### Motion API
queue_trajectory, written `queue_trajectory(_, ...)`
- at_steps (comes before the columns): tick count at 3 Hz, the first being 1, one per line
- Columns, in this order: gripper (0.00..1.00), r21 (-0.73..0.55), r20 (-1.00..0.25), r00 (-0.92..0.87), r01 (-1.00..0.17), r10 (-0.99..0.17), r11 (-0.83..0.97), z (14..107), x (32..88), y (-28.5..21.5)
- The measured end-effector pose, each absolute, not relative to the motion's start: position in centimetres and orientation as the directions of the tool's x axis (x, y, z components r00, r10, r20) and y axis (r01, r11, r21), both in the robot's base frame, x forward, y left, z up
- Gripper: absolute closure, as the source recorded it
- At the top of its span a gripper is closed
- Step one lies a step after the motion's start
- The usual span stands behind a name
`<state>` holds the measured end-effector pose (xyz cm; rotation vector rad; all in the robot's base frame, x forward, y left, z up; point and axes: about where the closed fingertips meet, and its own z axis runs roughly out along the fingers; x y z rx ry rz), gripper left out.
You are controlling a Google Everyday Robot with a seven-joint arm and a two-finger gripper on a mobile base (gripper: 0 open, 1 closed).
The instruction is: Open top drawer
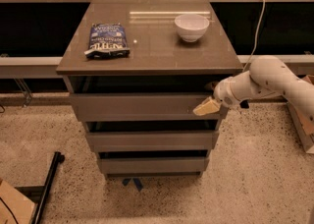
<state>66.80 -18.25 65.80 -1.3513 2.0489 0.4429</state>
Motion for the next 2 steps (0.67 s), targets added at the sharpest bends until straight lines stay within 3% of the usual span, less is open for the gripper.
queue_trajectory(1,0.64,-0.065,-0.669,-0.27,-0.907,-0.693,0.416,66.15,66.8,-18.25)
queue_trajectory(2,0.95,-0.065,-0.668,-0.27,-0.907,-0.693,0.416,66.84,66.8,-18.25)
